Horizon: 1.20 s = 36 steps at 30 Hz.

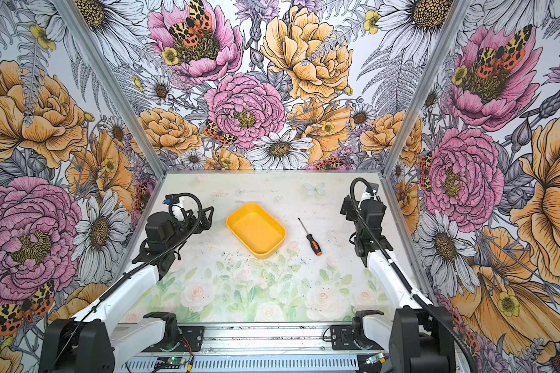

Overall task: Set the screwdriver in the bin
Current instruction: 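Move the right gripper over the black-and-orange screwdriver handle, then lower the right gripper and close it on the screwdriver handle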

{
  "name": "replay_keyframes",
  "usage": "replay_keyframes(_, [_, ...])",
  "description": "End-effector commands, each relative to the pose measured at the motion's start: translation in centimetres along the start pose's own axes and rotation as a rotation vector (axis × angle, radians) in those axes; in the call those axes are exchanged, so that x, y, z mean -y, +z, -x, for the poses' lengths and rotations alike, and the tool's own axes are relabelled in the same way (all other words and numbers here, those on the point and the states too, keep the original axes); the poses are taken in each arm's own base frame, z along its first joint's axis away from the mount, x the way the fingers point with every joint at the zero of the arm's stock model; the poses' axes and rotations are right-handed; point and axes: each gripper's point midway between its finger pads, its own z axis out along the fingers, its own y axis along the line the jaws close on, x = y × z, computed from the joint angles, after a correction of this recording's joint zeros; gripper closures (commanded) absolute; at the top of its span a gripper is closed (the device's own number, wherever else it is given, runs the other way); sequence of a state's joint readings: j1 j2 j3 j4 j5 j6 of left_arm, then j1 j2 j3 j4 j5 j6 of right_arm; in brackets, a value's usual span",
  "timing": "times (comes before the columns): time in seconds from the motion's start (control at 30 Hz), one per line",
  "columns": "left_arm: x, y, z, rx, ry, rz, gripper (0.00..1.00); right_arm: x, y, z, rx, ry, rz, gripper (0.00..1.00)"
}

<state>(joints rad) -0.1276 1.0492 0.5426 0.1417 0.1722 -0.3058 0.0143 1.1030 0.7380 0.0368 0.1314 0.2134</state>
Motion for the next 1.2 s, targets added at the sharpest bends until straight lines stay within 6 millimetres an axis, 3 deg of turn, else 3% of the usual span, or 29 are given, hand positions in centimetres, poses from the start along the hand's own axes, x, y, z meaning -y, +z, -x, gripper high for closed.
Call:
replay_keyframes(0.0, [-0.9,-0.6,-1.7,-0.050,-0.063,0.076,0.01,-3.3,-2.1,-5.8,-0.324,0.029,0.195,0.02])
replay_keyframes(0.2, [0.2,-0.5,-3.9,-0.130,-0.168,0.044,0.01,-7.7,-3.7,-9.0,-0.580,0.080,0.423,0.04])
replay_keyframes(0.5, [1.8,0.9,-7.2,-0.265,-0.228,0.005,0.01,-10.2,-3.1,-14.0,-0.779,-0.048,0.422,0.08])
replay_keyframes(0.9, [1.5,1.2,-8.5,-0.311,-0.219,0.023,0.01,-10.7,-1.9,-17.8,-0.903,-0.196,0.332,0.11])
replay_keyframes(1.17, [1.5,1.4,-8.8,-0.327,-0.220,0.024,0.01,-10.8,-1.5,-19.7,-0.961,-0.251,0.319,0.19])
